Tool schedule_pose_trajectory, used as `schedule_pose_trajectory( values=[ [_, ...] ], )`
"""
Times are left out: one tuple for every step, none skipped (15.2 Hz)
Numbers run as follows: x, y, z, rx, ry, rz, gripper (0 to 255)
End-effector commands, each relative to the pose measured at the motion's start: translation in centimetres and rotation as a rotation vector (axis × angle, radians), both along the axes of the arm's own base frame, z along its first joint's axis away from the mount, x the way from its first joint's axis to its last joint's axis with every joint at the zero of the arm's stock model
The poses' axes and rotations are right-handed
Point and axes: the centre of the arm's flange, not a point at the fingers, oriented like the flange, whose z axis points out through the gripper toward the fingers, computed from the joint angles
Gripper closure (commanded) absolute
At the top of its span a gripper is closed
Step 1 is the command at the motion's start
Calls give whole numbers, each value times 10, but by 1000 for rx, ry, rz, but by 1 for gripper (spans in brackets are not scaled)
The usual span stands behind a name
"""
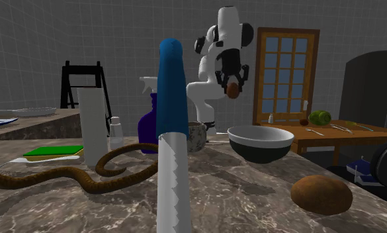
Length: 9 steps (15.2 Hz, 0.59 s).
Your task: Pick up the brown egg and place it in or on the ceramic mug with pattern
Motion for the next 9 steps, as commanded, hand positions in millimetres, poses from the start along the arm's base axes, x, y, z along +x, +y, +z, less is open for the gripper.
schedule_pose_trajectory(
  values=[
    [11, -8, 5, 0, 0, 0, 255],
    [22, -16, 5, 0, 0, 0, 255],
    [32, -24, 6, 0, 0, 0, 255],
    [43, -31, 6, 0, 0, 0, 255],
    [54, -39, 6, 0, 0, 0, 255],
    [64, -47, 7, 0, 0, 0, 255],
    [75, -55, 7, 0, 0, 0, 255],
    [86, -62, 7, 0, 0, 0, 255],
    [96, -70, 8, 0, 0, 0, 255]
  ],
)
